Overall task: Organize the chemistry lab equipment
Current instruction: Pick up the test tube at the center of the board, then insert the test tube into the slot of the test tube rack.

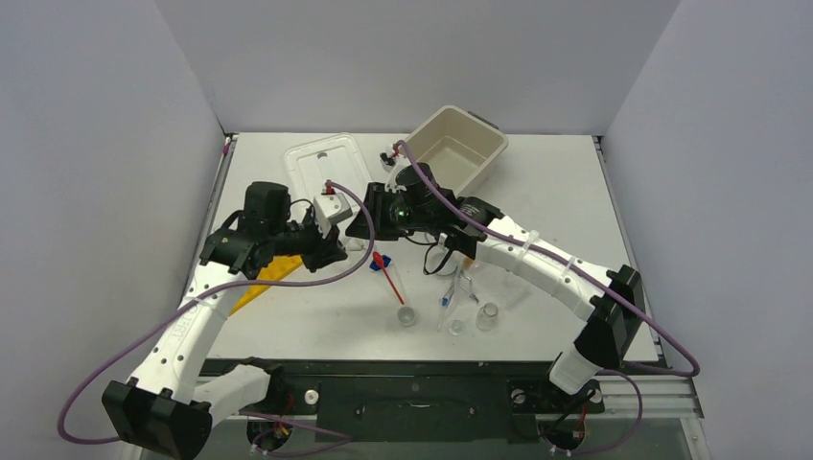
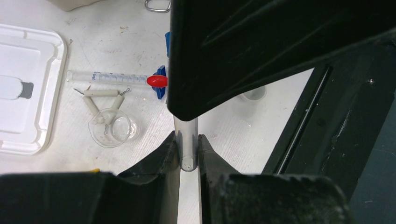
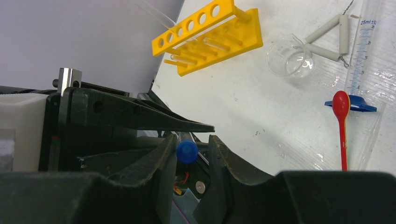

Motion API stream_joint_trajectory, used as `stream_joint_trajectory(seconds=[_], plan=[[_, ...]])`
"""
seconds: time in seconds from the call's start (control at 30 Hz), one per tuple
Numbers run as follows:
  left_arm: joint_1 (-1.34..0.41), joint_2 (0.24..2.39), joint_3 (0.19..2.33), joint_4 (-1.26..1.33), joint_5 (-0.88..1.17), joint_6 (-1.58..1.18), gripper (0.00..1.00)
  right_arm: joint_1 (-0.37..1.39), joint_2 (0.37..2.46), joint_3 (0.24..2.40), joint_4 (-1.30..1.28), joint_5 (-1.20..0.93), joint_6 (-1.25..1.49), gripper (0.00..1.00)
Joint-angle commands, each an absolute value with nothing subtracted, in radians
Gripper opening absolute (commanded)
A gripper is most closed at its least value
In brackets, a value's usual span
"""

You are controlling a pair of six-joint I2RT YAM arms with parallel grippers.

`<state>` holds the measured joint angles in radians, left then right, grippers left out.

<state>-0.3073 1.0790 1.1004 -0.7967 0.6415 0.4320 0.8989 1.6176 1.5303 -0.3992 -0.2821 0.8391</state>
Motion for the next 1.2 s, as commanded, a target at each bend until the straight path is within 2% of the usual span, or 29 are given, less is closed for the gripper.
stream_joint_trajectory(seconds=[0.0,0.2,0.27,0.3,0.37,0.43,0.47,0.5,0.53,0.57,0.77,0.9,1.17], plan=[[-0.325,1.061,1.144,-0.826,0.650,0.484,0.00,0.900,1.600,1.523,-0.378,-0.284,0.840,0.27],[-0.334,1.057,1.134,-0.835,0.642,0.499,0.00,0.900,1.592,1.501,-0.366,-0.286,0.844,0.18],[-0.336,1.054,1.131,-0.830,0.633,0.496,0.00,0.900,1.587,1.492,-0.362,-0.285,0.845,0.09],[-0.336,1.054,1.130,-0.829,0.630,0.492,0.00,0.900,1.584,1.488,-0.362,-0.283,0.845,0.01],[-0.336,1.051,1.129,-0.814,0.619,0.481,0.03,0.899,1.573,1.477,-0.364,-0.279,0.843,0.00],[-0.336,1.051,1.132,-0.798,0.603,0.456,0.33,0.896,1.554,1.461,-0.376,-0.268,0.834,0.00],[-0.336,1.052,1.134,-0.793,0.594,0.430,0.63,0.893,1.536,1.449,-0.396,-0.253,0.828,0.00],[-0.336,1.051,1.138,-0.785,0.576,0.419,0.77,0.891,1.526,1.445,-0.412,-0.243,0.808,0.00],[-0.336,1.050,1.140,-0.781,0.568,0.399,0.97,0.882,1.506,1.435,-0.452,-0.216,0.795,0.00],[-0.336,1.050,1.147,-0.778,0.555,0.390,1.00,0.877,1.492,1.429,-0.477,-0.174,0.766,0.00],[-0.334,1.087,1.198,-0.841,0.525,0.383,0.97,0.749,1.322,1.317,-0.710,0.072,0.654,0.00],[-0.336,1.117,1.218,-0.855,0.479,0.361,0.97,0.666,1.253,1.211,-0.770,0.210,0.603,0.00],[-0.336,1.151,1.221,-0.878,0.452,0.349,0.96,0.598,1.301,1.083,-0.723,0.316,0.572,0.00]])
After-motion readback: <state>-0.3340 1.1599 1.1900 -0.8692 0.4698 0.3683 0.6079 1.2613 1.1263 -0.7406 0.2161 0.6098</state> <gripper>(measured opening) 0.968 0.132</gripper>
